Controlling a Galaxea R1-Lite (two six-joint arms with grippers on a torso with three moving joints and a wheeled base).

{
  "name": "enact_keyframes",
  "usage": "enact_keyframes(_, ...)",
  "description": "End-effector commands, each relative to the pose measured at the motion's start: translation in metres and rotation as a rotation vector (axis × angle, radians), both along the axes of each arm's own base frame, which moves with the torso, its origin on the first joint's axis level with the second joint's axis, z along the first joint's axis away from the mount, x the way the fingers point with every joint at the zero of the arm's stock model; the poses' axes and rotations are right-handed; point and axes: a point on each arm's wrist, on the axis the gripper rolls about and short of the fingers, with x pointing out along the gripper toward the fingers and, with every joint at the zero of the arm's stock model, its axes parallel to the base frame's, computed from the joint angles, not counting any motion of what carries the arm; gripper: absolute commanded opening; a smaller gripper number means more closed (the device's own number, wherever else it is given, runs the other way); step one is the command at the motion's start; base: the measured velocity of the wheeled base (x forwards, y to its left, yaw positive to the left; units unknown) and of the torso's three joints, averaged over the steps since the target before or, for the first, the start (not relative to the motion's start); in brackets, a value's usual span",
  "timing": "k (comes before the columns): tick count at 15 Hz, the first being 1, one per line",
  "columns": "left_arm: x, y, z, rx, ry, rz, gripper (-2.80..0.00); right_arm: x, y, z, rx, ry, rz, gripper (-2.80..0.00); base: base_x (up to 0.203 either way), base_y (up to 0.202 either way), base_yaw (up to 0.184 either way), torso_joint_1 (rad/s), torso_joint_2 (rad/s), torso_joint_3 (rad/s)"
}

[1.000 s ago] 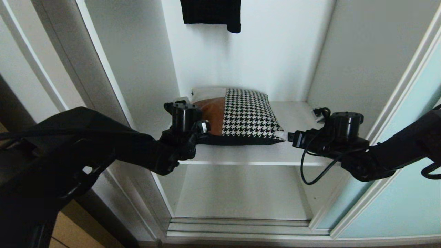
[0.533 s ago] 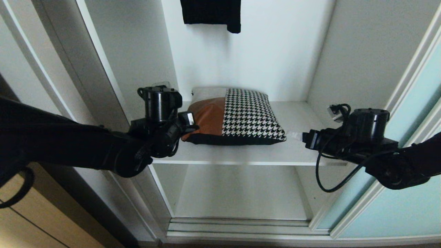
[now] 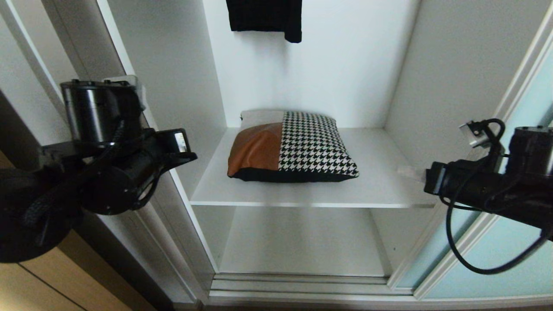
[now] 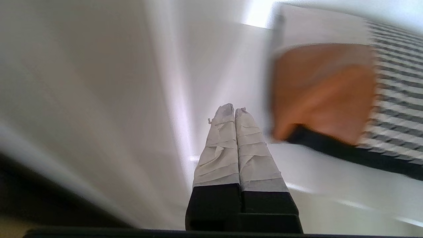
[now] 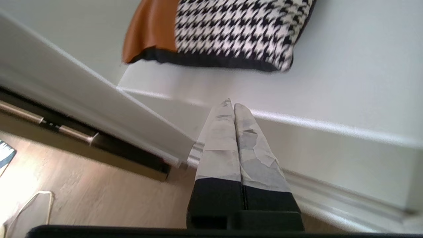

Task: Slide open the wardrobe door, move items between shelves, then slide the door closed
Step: Place the pillow on the higher shelf

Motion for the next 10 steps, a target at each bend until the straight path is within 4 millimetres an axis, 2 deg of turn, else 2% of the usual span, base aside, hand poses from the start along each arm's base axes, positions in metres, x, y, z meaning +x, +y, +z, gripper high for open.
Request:
enact_keyframes(1,-0.034,0.023,0.012,-0.014,-0.051,0.049,-2.80,-0.042,-0.007,0.023,0.013,-0.066,0.001,-2.80,0.000,0.000,0.000,0.000,0.00,0.000)
enact_keyframes(3,-0.054,0.037,0.004,-0.003,-0.043,0.113,-2.80,-0.071,-0.011,0.026,0.013,-0.067,0.000,-2.80,0.000,0.000,0.000,0.000,0.00,0.000)
enact_keyframes(7,-0.093,0.068,-0.026,0.029,0.004,0.259,-2.80,-0.124,-0.020,0.026,0.017,-0.051,-0.004,-2.80,0.000,0.000,0.000,0.000,0.00,0.000)
enact_keyframes(10,-0.122,0.083,-0.029,0.013,-0.037,0.300,-2.80,-0.155,-0.024,0.028,0.023,-0.051,-0.005,-2.80,0.000,0.000,0.000,0.000,0.00,0.000)
